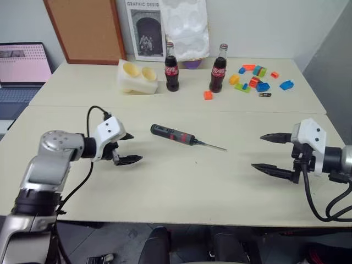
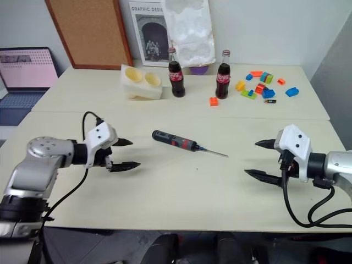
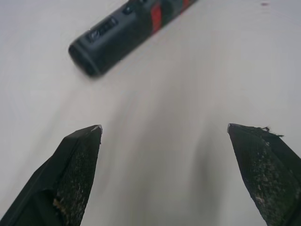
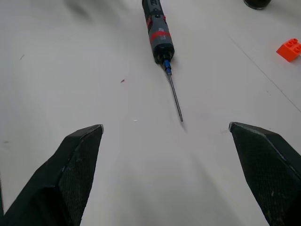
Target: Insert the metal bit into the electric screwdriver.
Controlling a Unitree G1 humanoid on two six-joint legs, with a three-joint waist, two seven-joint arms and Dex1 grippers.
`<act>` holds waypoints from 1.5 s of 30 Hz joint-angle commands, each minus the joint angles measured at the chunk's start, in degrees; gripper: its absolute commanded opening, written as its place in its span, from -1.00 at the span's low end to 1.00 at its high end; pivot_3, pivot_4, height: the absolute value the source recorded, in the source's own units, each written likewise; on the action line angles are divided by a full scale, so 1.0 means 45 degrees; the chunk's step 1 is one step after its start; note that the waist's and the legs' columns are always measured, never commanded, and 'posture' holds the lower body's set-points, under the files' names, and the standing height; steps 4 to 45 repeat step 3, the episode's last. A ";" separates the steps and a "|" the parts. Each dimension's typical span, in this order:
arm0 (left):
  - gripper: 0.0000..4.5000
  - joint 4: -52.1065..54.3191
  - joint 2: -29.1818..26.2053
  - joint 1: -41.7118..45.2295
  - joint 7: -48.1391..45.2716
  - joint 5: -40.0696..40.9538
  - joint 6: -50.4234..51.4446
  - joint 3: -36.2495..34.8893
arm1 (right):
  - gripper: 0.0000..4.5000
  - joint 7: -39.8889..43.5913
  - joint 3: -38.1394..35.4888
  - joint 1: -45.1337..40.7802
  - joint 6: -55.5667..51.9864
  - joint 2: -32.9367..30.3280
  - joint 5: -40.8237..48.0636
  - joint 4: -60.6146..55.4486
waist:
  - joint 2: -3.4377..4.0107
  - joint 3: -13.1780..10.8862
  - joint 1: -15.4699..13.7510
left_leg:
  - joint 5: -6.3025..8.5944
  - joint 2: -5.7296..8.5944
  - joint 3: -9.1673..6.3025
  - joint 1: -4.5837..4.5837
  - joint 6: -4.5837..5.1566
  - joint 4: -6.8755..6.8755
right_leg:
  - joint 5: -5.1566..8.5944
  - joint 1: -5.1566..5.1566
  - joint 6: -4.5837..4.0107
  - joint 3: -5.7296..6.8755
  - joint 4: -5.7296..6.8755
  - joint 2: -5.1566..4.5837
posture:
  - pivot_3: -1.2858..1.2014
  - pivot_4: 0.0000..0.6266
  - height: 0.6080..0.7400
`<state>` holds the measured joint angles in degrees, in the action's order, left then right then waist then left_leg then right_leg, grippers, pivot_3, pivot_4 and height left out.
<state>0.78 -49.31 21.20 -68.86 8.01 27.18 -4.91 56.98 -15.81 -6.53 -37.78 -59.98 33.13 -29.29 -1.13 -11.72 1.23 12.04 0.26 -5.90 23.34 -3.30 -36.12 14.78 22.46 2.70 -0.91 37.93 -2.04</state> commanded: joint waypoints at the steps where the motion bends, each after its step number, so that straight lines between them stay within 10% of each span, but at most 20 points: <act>1: 0.98 0.0943 -0.0233 -0.0655 0.0374 0.0786 0.0066 -0.1006 | 1.00 0.0406 -0.0210 -0.0402 0.0506 -0.0242 -0.0108 0.0486 | 0.0001 0.0000 -0.0030 | 0.0000 0.0001 0.0002 -0.0016 0.0000 0.0000 | 0.0004 -0.0018 -0.0009 -0.0003 -0.0004 -0.0005 | 0.03 -0.52 1.00; 45: 0.98 0.0980 -0.0225 -0.0783 0.0516 0.0947 0.0155 -0.1022 | 1.00 0.0540 -0.0097 -0.0505 0.0681 -0.0256 -0.0198 0.0713 | 0.0001 0.0000 -0.0047 | 0.0001 0.0000 0.0020 -0.0050 -0.0001 0.0006 | 0.0046 -0.0044 -0.0081 -0.0016 -0.0012 -0.0031 | 0.03 -0.52 1.00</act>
